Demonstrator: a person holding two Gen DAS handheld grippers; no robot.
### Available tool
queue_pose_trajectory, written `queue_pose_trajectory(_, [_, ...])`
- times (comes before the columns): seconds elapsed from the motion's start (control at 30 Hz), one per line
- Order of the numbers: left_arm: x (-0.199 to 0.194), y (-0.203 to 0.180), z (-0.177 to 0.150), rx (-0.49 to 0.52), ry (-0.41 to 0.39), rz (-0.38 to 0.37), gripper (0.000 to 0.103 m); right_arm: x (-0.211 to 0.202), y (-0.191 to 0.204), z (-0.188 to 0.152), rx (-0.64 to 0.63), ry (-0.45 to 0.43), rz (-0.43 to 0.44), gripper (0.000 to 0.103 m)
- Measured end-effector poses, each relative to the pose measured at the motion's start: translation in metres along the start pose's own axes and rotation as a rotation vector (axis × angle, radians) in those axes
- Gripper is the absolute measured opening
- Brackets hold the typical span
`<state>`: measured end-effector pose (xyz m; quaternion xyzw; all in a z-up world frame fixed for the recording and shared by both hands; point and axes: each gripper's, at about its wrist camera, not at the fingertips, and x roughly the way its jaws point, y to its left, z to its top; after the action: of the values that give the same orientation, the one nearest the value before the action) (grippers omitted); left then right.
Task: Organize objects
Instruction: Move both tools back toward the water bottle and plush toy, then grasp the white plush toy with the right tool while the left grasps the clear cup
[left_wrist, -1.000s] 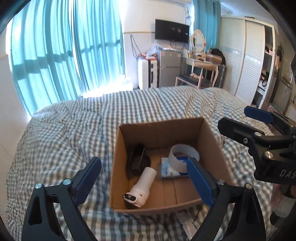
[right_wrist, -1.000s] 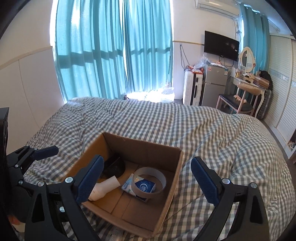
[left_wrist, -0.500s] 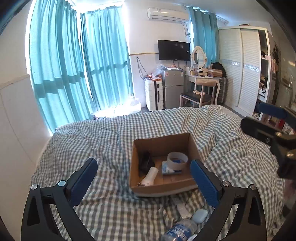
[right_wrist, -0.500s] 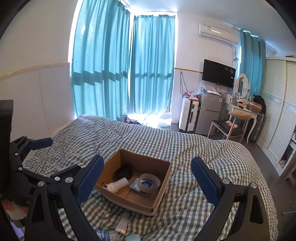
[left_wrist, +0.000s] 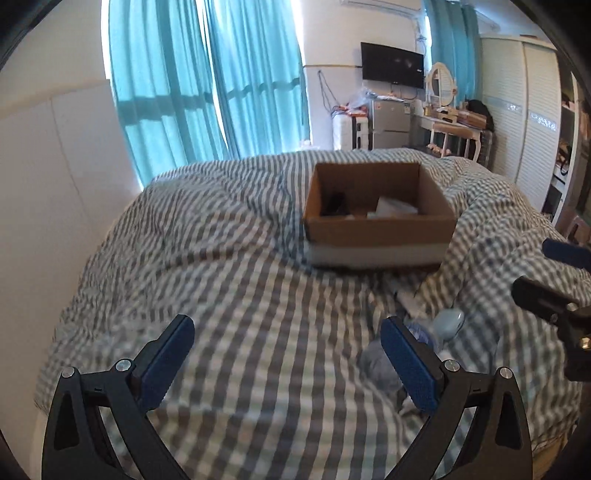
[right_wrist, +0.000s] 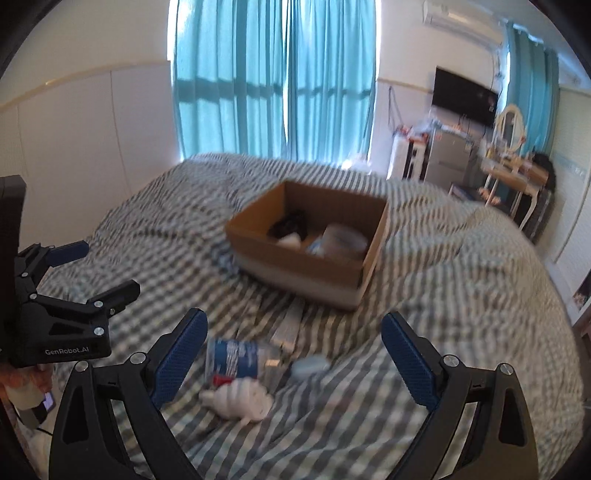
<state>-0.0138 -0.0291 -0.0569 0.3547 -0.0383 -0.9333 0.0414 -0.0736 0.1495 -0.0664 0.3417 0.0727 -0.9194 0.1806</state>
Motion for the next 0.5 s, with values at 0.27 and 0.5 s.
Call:
queue_pose_trajectory(0.27, [0.015, 0.002, -0.032, 0.008, 0.048, 0.001, 0.103, 0.060, 0.028, -0.047, -0.004, 0.177, 0.104, 0.096])
queue_pose_trajectory(0.5, [0.031, 0.007, -0.044, -0.011, 0.099, 0.001, 0.103, 0.099, 0.050, -0.070, -0.091, 0.278, 0.095, 0.086])
